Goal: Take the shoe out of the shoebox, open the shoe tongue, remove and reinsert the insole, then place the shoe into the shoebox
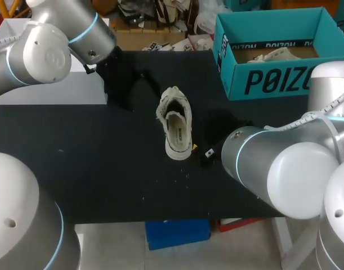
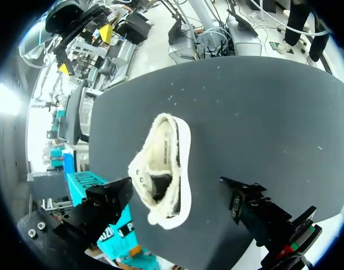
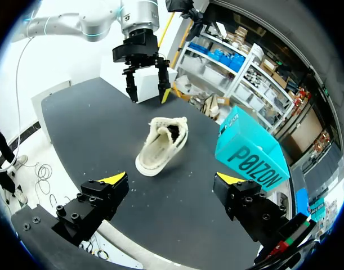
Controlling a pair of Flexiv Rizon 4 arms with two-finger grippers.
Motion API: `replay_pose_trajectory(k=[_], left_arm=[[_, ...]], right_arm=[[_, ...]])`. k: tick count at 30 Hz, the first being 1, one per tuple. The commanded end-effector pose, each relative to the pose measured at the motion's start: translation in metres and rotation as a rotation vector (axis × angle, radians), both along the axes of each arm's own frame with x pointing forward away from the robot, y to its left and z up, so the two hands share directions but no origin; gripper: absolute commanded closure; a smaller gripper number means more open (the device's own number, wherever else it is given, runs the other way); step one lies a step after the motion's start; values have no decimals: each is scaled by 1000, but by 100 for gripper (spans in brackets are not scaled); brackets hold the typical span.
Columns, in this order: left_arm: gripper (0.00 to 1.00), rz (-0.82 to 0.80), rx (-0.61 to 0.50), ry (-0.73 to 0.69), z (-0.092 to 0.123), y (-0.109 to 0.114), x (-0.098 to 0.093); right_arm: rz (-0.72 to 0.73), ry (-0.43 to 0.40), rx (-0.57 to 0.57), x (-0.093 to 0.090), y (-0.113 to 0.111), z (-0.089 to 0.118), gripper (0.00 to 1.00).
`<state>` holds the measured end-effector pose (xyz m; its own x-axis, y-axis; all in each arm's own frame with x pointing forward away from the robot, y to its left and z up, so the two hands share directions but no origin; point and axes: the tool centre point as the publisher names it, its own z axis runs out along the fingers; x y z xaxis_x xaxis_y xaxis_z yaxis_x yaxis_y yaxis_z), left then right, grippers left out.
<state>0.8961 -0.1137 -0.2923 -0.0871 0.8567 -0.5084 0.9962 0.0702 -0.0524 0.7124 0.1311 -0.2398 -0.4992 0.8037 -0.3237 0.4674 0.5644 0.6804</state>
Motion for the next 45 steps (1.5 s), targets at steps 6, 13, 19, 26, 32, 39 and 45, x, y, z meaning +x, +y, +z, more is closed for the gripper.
replay_pose_trajectory(k=[6,13,19,26,32,39,45], left_arm=[[0,0,-2,-5,-1,1,0],[0,0,-2,-5,-1,1,0],[0,0,-2,-5,-1,1,0],[0,28,-27,14,1,4,-2],[0,283,-43,140,12,36,-5],[0,544,-35,221,33,80,-11],[0,593,-64,250,47,92,-14]], right_arm=[[0,-2,2,-2,0,-1,0],[0,-2,2,-2,0,-1,0],[0,-2,2,-2,0,-1,0],[0,-2,2,-2,0,-1,0],[0,-2,2,-2,0,-1,0],[0,-2,2,-2,0,-1,0],[0,-2,2,-2,0,-1,0]])
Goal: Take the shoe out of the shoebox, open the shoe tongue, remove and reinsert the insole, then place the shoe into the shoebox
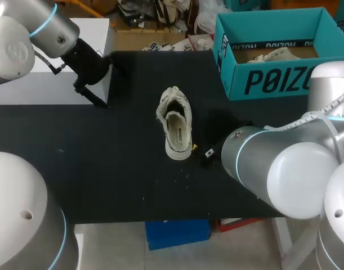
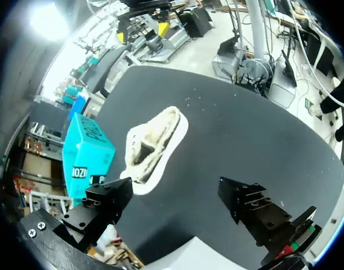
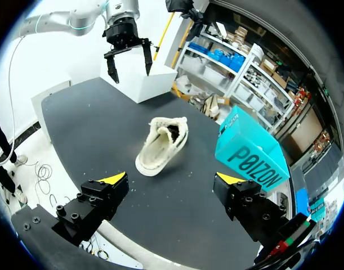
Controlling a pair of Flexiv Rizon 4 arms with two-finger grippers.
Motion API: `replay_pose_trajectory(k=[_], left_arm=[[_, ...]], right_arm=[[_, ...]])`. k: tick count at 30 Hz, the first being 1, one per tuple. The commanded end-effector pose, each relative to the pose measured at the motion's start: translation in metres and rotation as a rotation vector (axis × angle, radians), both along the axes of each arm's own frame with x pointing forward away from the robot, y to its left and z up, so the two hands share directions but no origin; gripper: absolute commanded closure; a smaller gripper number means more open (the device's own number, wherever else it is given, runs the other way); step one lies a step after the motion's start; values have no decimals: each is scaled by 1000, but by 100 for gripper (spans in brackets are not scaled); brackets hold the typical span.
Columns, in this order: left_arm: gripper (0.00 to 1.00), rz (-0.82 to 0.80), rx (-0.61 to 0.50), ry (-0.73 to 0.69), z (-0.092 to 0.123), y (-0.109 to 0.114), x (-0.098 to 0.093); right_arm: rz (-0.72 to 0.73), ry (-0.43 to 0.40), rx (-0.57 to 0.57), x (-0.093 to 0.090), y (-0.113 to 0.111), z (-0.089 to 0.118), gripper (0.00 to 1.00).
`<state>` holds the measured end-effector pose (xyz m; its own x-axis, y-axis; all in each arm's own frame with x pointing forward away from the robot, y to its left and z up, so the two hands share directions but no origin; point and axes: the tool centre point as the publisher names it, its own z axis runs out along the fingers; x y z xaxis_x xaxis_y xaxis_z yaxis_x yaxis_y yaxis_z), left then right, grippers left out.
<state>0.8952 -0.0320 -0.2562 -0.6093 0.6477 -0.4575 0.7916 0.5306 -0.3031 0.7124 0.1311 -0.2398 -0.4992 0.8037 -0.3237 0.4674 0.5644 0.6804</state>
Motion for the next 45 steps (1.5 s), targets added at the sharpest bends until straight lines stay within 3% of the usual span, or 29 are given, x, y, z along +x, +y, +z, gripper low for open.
replay_pose_trajectory(k=[1,8,14,21,24,30,32,37,45], left_arm=[[0,83,0,-4,11,10,-14],[0,83,0,-4,11,10,-14],[0,404,-86,272,3,12,7],[0,725,-135,512,-4,38,26],[0,799,-147,554,-7,48,28],[0,799,-147,554,-7,48,28],[0,799,-147,554,-7,48,28],[0,799,-147,554,-7,48,28],[0,799,-147,554,-7,48,28]], right_arm=[[0,-2,2,-2,0,-1,0],[0,-2,2,-2,0,-1,0],[0,-2,2,-2,0,-1,0],[0,-2,2,-2,0,-1,0],[0,-2,2,-2,0,-1,0],[0,-2,2,-2,0,-1,0],[122,-3,-199,8,7,2,0],[625,-53,-845,35,50,-5,0],[625,-53,-845,35,50,-5,0]])
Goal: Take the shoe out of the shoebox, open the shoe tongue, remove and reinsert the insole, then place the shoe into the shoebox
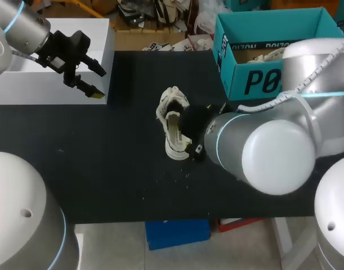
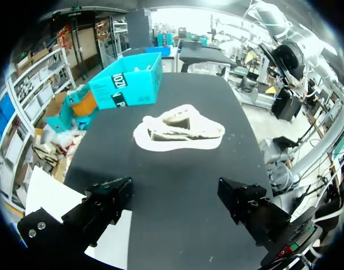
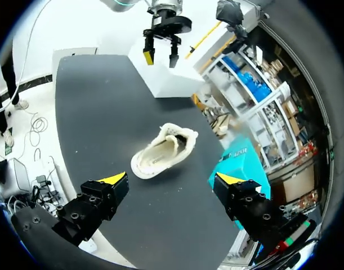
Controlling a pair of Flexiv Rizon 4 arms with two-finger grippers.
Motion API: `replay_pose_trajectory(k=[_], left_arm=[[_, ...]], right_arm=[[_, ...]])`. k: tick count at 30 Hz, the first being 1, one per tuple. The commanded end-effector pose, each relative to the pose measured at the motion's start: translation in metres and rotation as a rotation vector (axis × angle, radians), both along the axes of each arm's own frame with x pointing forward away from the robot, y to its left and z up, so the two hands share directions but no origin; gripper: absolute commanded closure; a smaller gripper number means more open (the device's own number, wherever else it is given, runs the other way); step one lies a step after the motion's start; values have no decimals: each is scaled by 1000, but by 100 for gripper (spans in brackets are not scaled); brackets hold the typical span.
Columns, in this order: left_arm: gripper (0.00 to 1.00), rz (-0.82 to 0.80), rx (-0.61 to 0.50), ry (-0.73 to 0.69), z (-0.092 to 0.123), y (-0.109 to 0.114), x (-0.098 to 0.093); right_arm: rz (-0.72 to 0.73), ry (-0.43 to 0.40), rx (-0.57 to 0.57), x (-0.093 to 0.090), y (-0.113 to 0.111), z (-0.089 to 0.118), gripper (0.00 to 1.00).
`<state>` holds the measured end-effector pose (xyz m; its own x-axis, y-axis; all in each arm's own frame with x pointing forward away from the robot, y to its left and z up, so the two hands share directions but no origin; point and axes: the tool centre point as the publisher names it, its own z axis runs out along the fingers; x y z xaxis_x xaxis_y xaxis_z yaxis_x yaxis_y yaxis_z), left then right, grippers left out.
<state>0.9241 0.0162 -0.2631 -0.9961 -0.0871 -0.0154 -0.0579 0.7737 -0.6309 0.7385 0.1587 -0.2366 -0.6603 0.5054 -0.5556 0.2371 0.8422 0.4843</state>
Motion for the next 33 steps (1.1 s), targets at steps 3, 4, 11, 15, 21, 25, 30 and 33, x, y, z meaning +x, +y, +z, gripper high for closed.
replay_pose_trajectory(k=[3,4,11,15,21,25,30,33], left_arm=[[0,2,3,-2,0,0,0],[0,2,3,-2,0,0,0],[0,2,3,-2,0,0,0],[0,2,3,-2,0,0,0],[0,2,3,-2,0,0,0],[0,2,3,-2,0,0,0],[0,2,3,-2,0,0,0],[0,2,3,-2,0,0,0]], right_arm=[[337,-26,-549,9,23,-8,0],[337,-26,-549,9,23,-8,0],[297,24,-465,14,18,-11,0],[299,41,-406,35,20,-9,0],[308,50,-367,68,27,-11,0],[306,69,-329,84,31,-18,0],[293,91,-269,96,29,-24,0],[315,83,-295,98,28,-22,0]])
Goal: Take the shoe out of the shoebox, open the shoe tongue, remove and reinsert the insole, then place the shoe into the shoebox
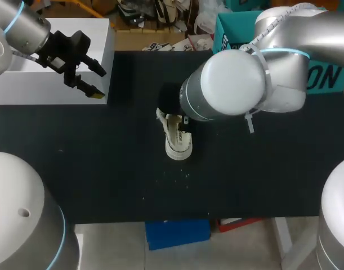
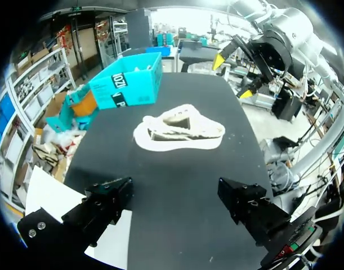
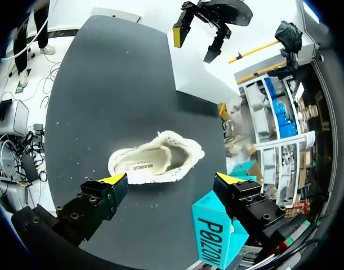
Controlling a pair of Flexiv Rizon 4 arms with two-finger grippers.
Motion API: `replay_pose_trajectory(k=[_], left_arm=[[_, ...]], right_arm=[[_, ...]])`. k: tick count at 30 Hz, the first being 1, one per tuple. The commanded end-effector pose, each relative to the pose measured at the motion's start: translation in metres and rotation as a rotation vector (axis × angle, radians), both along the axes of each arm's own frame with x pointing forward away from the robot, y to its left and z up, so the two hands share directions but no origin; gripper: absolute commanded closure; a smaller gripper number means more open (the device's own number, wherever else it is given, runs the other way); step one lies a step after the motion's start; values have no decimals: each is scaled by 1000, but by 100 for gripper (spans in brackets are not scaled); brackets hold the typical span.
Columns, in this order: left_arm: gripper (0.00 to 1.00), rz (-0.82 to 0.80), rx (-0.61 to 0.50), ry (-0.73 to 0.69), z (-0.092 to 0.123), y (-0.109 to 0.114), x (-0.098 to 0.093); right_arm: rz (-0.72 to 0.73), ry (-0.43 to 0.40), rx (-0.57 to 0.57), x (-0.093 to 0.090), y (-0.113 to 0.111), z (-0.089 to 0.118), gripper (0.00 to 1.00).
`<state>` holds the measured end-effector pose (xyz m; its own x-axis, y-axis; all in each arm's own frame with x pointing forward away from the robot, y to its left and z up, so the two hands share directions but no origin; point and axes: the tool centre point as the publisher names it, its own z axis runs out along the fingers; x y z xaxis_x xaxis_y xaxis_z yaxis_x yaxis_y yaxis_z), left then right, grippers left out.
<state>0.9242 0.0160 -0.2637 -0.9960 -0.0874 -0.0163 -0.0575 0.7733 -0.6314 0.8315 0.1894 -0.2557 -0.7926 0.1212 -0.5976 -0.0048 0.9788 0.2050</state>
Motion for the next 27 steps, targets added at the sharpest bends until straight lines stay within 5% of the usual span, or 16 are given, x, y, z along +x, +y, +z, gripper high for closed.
replay_pose_trajectory(k=[1,15,20,27], left_arm=[[0,1,3,-1,0,0,-1],[0,1,3,-1,0,0,-1],[0,1,3,-1,0,0,-1],[0,1,3,-1,0,0,-1]], right_arm=[[24,17,-3,5,-3,-3,0],[24,17,-3,5,-3,-3,0],[-133,103,204,6,-12,-24,0],[-337,145,376,18,-8,-19,0]])
